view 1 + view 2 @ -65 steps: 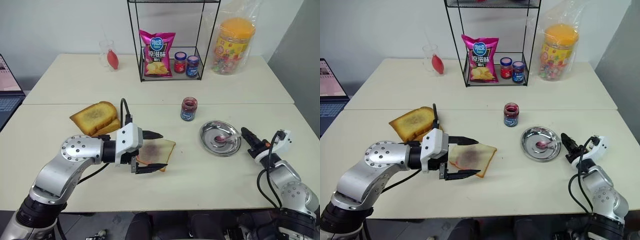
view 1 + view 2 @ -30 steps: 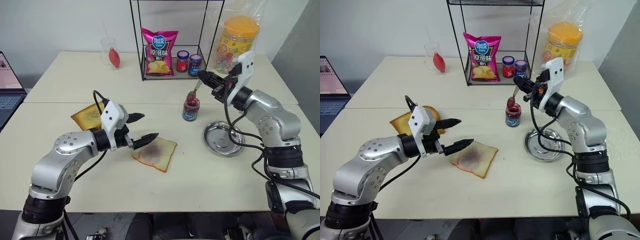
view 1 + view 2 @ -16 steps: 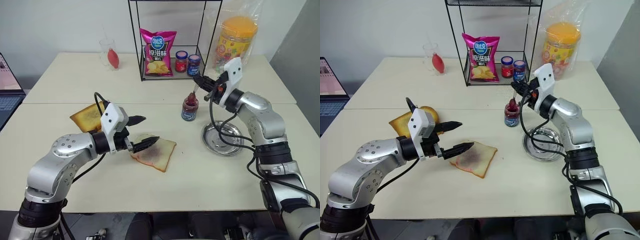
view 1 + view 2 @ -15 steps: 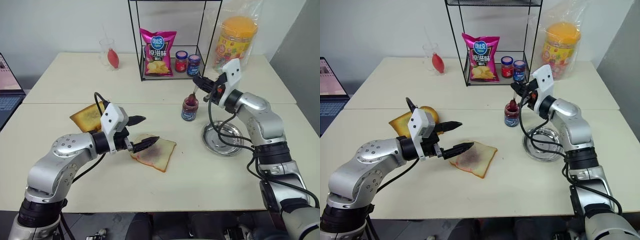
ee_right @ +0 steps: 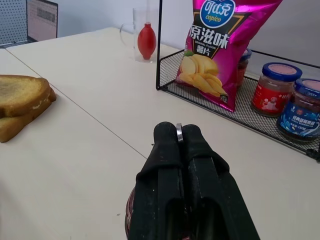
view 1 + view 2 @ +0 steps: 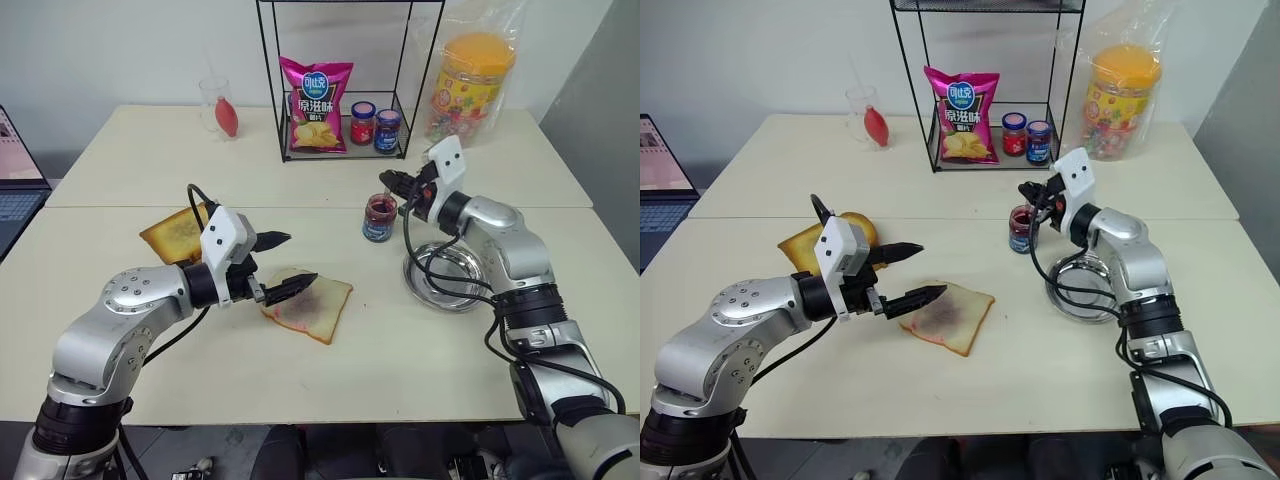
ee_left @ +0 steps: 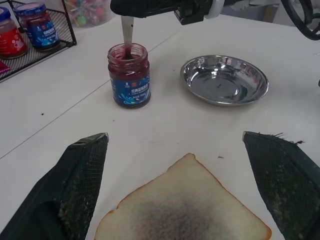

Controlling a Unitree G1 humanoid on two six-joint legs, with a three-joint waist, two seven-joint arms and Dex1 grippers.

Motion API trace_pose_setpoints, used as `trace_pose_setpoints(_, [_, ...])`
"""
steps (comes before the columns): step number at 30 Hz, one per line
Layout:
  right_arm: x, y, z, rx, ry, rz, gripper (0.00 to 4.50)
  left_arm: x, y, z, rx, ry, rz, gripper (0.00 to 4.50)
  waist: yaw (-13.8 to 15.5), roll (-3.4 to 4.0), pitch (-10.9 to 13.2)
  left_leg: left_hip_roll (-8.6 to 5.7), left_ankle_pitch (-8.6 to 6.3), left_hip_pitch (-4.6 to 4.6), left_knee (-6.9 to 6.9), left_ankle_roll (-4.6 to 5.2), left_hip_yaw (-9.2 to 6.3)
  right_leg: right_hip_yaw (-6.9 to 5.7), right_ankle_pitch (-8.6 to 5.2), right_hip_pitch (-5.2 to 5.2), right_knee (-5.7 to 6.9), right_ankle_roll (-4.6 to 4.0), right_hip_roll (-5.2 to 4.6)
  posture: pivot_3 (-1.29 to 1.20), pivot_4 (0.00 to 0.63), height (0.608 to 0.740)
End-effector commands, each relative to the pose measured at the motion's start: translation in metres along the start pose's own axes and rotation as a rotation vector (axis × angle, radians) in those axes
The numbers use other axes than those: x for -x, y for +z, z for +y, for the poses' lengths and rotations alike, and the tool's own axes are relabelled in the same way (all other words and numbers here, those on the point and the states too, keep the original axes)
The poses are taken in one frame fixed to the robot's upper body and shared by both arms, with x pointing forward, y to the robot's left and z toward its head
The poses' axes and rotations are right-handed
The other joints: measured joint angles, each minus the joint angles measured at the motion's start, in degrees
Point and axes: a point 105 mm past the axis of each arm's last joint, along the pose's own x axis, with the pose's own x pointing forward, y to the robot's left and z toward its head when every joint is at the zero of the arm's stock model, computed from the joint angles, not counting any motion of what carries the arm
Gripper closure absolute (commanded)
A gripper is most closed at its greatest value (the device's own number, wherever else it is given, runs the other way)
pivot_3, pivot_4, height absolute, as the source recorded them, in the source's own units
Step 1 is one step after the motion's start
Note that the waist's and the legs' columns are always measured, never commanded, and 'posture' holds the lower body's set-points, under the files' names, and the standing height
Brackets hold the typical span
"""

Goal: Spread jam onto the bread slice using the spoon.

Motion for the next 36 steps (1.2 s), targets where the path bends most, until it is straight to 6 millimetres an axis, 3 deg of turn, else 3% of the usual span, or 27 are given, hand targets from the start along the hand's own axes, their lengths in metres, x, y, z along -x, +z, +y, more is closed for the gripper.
trace_pose_setpoints(1, [-0.001, 0.018, 0.000, -0.062, 0.010, -0.049, 4.46, 0.003, 0.016, -0.001, -0.052, 0.002, -0.042, 0.00, 0.0, 0.00, 0.0, 0.00, 0.00, 0.00, 0.00, 0.00, -0.01, 0.00, 0.00, 0.00, 0.01, 0.00, 0.00, 0.00, 0.150, 0.740])
trace_pose_setpoints(14, [0.001, 0.025, -0.016, -0.379, -0.049, -0.075, 4.46, 0.002, 0.016, 0.000, -0.059, 0.005, -0.037, 0.00, 0.0, 0.00, 0.0, 0.00, 0.00, 0.00, -0.01, 0.00, 0.00, 0.00, 0.00, 0.00, 0.00, 0.00, 0.00, 0.00, 0.150, 0.740])
trace_pose_setpoints(36, [0.007, 0.021, -0.038, -0.694, -0.141, -0.099, 4.46, 0.001, 0.013, 0.000, -0.072, 0.004, -0.028, 0.00, -0.1, 0.01, 0.0, -0.01, 0.00, -0.01, -0.03, 0.00, 0.02, 0.00, 0.00, 0.00, -0.01, 0.00, 0.01, 0.00, 0.150, 0.740])
